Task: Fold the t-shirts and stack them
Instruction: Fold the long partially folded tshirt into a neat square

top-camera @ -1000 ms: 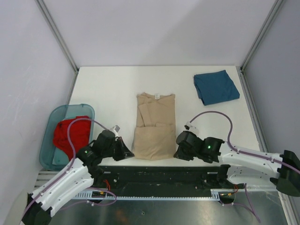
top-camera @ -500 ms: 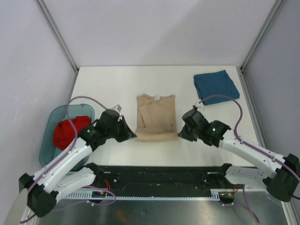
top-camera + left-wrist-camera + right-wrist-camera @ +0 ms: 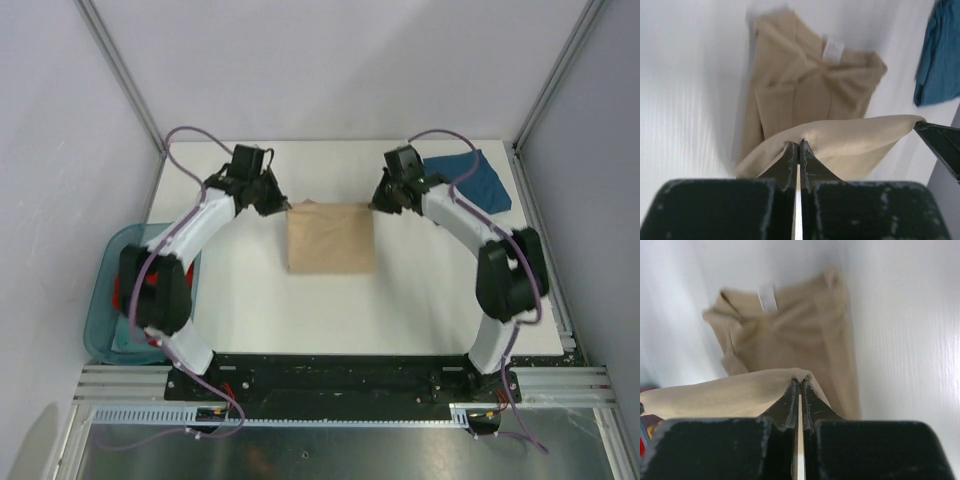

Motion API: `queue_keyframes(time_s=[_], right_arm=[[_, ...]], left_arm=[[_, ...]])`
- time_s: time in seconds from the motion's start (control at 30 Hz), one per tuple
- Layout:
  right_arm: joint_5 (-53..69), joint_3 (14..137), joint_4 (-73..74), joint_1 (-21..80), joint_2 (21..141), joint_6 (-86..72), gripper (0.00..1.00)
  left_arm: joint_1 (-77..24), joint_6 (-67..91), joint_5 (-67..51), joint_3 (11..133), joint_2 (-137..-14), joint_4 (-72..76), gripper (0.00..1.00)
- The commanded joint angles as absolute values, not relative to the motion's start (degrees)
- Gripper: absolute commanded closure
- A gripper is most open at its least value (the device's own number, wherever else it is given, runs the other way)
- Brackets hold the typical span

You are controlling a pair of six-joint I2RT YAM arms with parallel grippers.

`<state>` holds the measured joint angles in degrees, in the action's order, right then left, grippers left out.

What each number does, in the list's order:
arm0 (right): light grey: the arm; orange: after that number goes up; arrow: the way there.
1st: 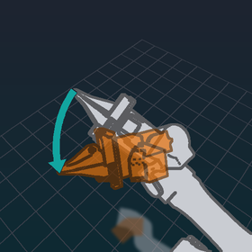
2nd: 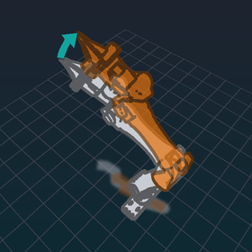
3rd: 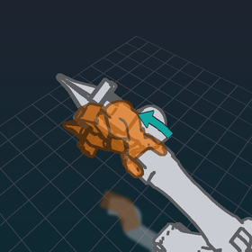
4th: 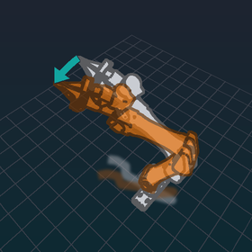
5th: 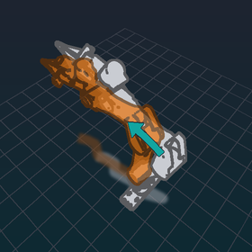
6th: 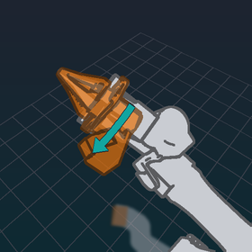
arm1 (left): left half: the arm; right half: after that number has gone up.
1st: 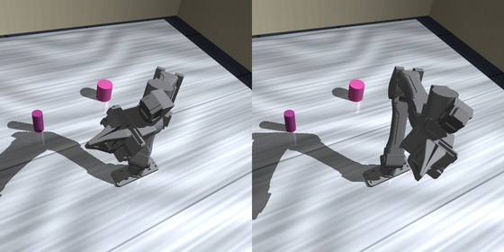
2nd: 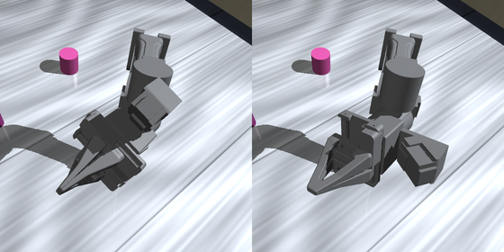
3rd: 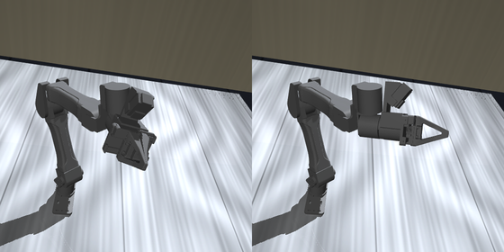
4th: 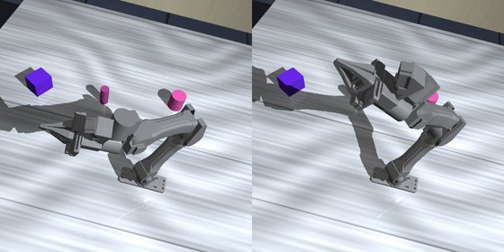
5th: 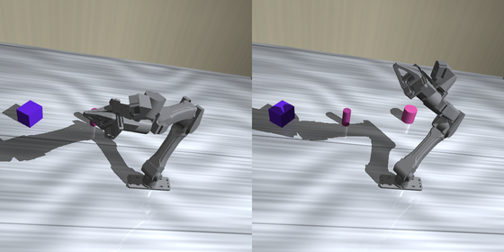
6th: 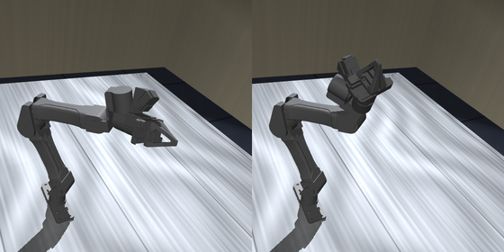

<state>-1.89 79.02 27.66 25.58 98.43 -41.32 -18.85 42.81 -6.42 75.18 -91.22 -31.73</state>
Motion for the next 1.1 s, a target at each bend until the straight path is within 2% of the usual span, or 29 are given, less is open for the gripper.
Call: queue_keyframes(time_s=[0.0, 0.2, 0.33, 0.53, 1.07], right_arm=[[1.4, 94.7, 23.7, 22.0, 112.2, -36.3, 1.00], [3.1, 116.0, 28.2, 18.7, 132.0, -37.1, 1.00], [3.5, 121.7, 29.7, 17.7, 138.4, -38.2, 1.00], [2.9, 117.7, 26.7, 17.0, 136.2, -38.8, 1.00], [-3.3, 103.5, 27.6, 19.9, 117.7, -40.7, 1.00]], left_arm=[[-15.3, 37.9, -8.7, 87.6, -104.4, -27.6, 1.00], [-13.0, 36.4, -15.7, 106.4, -125.5, -26.4, 1.00], [-12.2, 36.4, -18.1, 114.5, -133.2, -26.4, 1.00], [-12.2, 36.5, -19.0, 116.2, -134.4, -26.1, 1.00], [-13.3, 34.5, -18.1, 102.3, -120.3, -22.7, 1.00]])
